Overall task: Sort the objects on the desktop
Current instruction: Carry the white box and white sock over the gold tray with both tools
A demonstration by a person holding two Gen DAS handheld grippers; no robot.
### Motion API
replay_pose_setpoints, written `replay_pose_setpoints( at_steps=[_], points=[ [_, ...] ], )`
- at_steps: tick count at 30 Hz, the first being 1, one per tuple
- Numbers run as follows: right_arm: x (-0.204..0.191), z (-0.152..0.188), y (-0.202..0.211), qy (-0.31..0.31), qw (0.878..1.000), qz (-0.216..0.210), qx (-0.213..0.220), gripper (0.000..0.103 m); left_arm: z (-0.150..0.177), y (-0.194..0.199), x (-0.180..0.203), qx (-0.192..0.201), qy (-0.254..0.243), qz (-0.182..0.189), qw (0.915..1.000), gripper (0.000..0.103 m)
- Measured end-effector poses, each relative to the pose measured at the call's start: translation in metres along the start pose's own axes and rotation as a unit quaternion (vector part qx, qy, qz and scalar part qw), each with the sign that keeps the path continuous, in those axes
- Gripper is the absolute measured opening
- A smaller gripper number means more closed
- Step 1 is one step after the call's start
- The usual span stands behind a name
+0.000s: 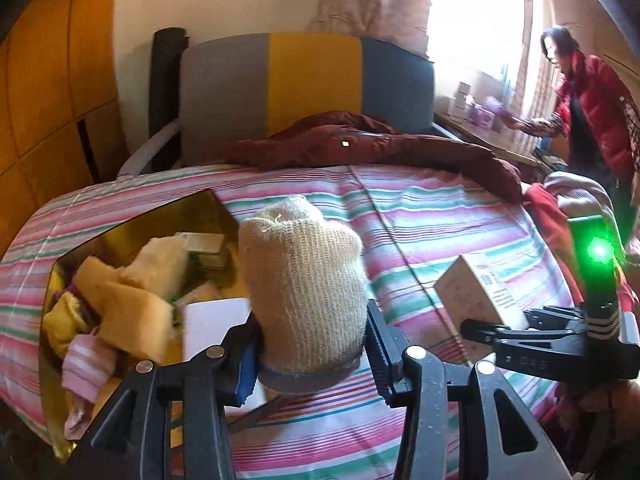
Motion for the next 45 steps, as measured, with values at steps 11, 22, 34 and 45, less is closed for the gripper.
replay_pose_setpoints(
  at_steps=[11, 22, 34, 45],
  points=[
    [-0.034, -0.011, 0.006, 0.014, 0.999, -0.031, 0.013, 0.050, 0.009, 0.005, -0.054, -0.006, 0.055, -0.038, 0.9978, 0.046],
    [-0.083, -0.015, 0.014, 0.050, 0.995, -0.078, 0.020, 0.050, 0.017, 0.020, -0.115, 0.000, 0.114, -0.079, 0.9904, 0.046],
    [-0.132, -0.025, 0.023, 0.086, 0.987, -0.132, 0.029, 0.050, 0.032, 0.039, -0.152, 0.003, 0.143, -0.107, 0.9839, 0.046],
    [-0.187, -0.042, 0.015, 0.143, 0.978, -0.149, 0.027, 0.050, 0.036, 0.020, -0.147, -0.022, 0.150, -0.085, 0.9847, 0.046]
  ],
)
Point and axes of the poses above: each gripper's, at about its wrist camera, not at the fingertips, and y roughly against the way its jaws point, x to its right, z to its underside, the point moved 5 cm from there along -y, roughly the way its jaws point, and after that the axes turned 2 degrees about y, right-handed, at the moved point
